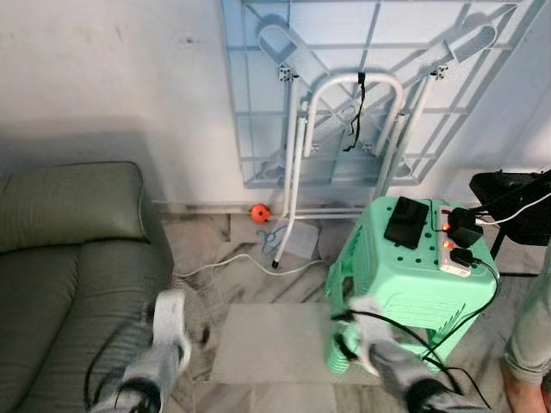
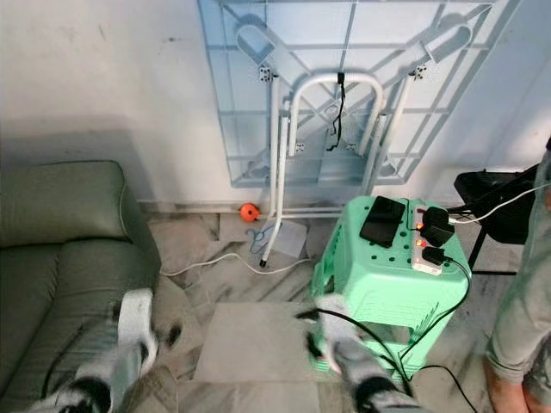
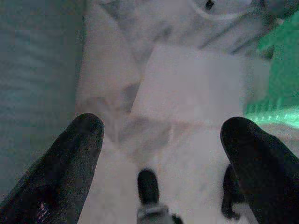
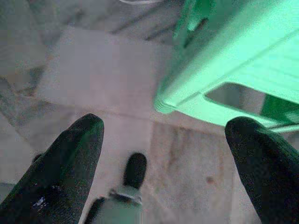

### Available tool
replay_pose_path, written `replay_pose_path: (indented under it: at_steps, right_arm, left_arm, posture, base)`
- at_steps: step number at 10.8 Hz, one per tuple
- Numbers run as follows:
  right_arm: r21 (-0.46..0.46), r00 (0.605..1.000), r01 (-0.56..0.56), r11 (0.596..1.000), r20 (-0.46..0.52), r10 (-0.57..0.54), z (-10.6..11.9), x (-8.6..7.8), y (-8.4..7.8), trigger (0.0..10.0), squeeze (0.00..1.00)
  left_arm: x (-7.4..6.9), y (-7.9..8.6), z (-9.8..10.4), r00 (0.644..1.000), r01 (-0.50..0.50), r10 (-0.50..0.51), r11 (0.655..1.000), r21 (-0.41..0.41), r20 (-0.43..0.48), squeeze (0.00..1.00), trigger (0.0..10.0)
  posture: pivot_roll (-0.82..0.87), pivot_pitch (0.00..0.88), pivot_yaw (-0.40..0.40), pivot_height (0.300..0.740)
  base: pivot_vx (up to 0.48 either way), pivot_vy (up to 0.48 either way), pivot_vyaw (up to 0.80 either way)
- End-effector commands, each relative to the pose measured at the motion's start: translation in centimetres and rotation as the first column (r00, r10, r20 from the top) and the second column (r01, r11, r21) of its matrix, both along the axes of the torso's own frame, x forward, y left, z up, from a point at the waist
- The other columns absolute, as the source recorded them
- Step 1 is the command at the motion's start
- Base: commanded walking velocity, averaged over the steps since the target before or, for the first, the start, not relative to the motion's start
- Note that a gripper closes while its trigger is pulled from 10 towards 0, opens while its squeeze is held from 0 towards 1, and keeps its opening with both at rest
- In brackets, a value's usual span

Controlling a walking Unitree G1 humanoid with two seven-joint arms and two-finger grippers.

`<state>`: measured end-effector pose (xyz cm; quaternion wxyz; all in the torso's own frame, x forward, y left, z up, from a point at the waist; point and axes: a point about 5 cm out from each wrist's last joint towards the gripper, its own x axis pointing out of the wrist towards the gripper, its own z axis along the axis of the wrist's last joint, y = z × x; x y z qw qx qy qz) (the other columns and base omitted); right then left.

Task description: Move the pillow to the sofa

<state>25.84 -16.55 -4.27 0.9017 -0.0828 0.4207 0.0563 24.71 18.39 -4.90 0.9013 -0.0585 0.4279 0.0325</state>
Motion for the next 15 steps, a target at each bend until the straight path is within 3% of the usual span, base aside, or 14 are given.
replay_pose_path:
  at_steps: [1,6,15]
  right_arm:
    - [0.025,1.0,-0.004,1.0,0.004,0.004,0.12,0.21,0.7,10.0,0.0]
    - [0.008,1.0,0.001,1.0,0.015,-0.001,0.21,0.27,0.04,10.0,0.0]
    - [-0.024,0.997,-0.08,0.996,0.006,0.081,0.06,0.08,0.5,10.0,0.0]
  left_arm:
    - [0.34,0.19,0.25,1.0,0.003,-0.003,1.0,0.019,0.002,0.0,10.0]
    - [0.27,0.3,0.22,1.0,0.011,-0.011,1.0,0.027,-0.002,0.0,10.0]
    - [0.37,0.19,0.28,1.0,0.017,-0.017,0.999,0.028,-0.004,0.0,10.0]
  posture:
    - [-0.17,0.003,0.052,0.74]
    - [-0.17,0.0,0.055,0.74]
    - [-0.18,0.004,0.055,0.74]
  base:
    - [0.0,0.0,0.0]
    - [0.0,0.0,0.0]
    - [0.0,0.0,0.78]
